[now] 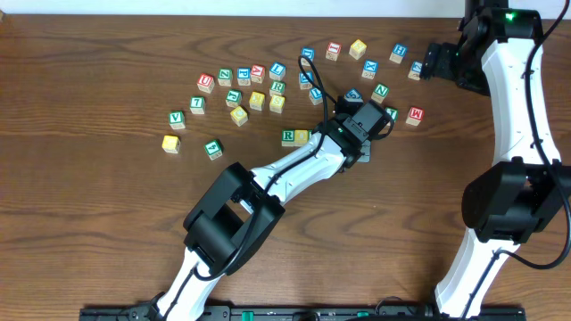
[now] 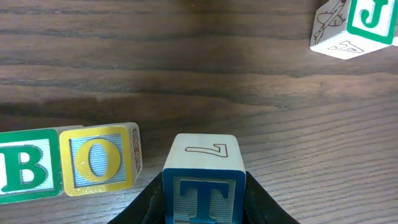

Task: Spell out ROBOT
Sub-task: 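Lift the blue T block and carry it toward the row's right end, then set the T block right of the last O and open the left gripper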

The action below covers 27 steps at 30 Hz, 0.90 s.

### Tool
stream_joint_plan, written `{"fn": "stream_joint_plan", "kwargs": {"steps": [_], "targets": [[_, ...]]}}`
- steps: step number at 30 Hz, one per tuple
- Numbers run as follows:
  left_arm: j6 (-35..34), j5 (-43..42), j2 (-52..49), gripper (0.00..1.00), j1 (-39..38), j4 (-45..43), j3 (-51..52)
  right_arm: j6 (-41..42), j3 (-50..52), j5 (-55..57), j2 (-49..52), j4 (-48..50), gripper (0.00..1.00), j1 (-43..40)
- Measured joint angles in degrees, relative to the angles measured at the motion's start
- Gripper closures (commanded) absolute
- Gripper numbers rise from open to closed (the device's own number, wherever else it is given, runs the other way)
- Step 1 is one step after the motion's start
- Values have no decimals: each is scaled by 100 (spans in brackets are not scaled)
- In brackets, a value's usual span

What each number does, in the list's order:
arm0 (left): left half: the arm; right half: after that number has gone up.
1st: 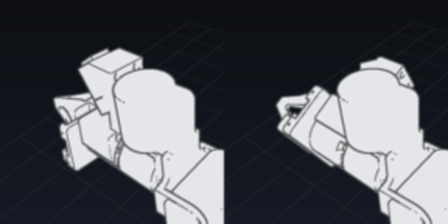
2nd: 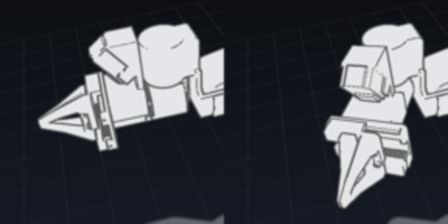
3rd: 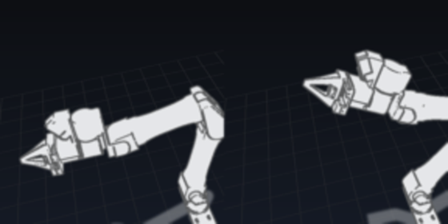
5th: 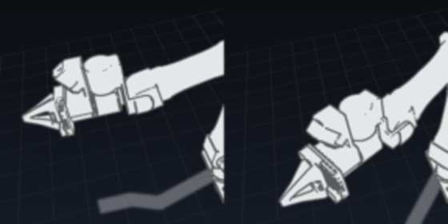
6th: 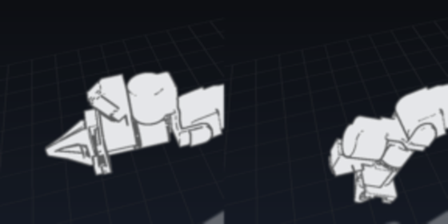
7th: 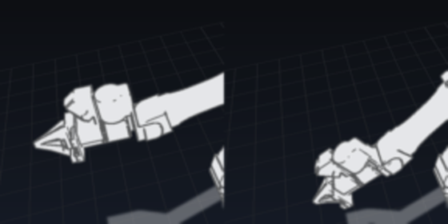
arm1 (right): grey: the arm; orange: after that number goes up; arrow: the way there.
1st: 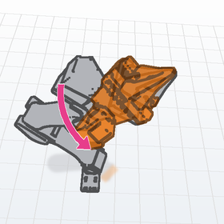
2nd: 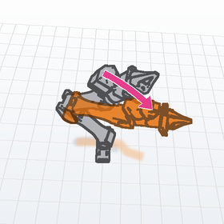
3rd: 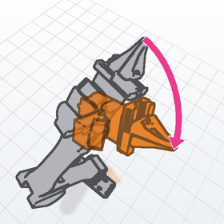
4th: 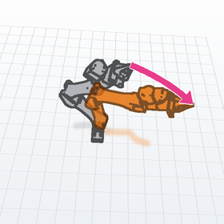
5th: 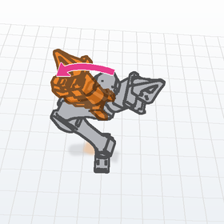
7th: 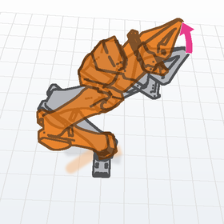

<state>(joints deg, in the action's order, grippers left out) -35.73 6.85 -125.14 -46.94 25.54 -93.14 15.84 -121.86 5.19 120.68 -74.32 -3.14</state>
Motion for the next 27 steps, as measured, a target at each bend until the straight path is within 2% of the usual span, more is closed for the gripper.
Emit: {"fn": "stream_joint_plan", "kwargs": {"steps": [14,20,27], "targets": [[0,144,-234,67,0,-114,0,0,0,2,0,-9,1,0],[15,166,-234,48,0,-127,0,0,0,2,0,-9,1,0],[0,170,-234,46,0,-162,0,0,0,0,0,-9,1,0]]}}
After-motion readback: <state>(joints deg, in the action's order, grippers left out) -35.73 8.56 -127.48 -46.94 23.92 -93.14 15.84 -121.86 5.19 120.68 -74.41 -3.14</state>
